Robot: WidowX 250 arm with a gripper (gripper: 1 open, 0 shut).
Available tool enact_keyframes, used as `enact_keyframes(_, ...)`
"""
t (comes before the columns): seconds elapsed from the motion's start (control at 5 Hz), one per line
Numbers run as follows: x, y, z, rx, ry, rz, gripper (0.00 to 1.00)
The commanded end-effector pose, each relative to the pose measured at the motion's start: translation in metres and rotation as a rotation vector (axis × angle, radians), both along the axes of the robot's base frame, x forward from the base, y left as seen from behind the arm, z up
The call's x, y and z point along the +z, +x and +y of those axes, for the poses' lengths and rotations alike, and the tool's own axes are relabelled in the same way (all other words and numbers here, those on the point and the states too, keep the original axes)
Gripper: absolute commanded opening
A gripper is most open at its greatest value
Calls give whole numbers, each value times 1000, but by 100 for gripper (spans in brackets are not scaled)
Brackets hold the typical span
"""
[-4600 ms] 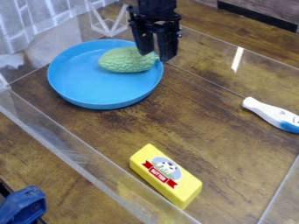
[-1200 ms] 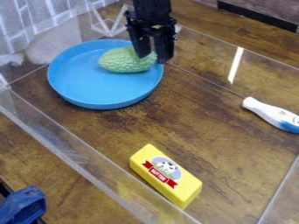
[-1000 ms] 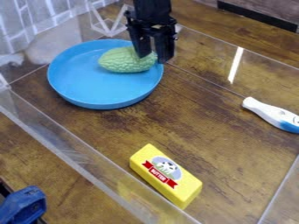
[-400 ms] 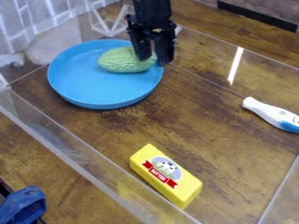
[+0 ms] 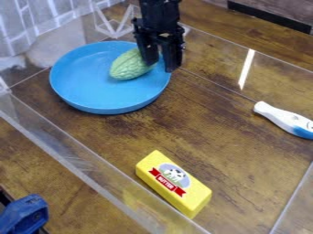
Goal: Put the green object in the blue tray
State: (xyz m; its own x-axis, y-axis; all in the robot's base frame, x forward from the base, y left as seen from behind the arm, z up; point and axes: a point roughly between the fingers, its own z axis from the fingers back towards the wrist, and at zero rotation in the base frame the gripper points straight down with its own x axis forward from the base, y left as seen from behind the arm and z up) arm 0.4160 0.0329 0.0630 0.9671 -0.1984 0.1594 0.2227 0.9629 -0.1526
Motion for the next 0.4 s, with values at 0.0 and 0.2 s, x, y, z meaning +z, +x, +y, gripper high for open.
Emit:
enact_keyframes(0.0, 26, 13, -1, -13, 15, -89, 0)
enact_keyframes(0.2, 27, 16, 1, -17, 19, -98, 100)
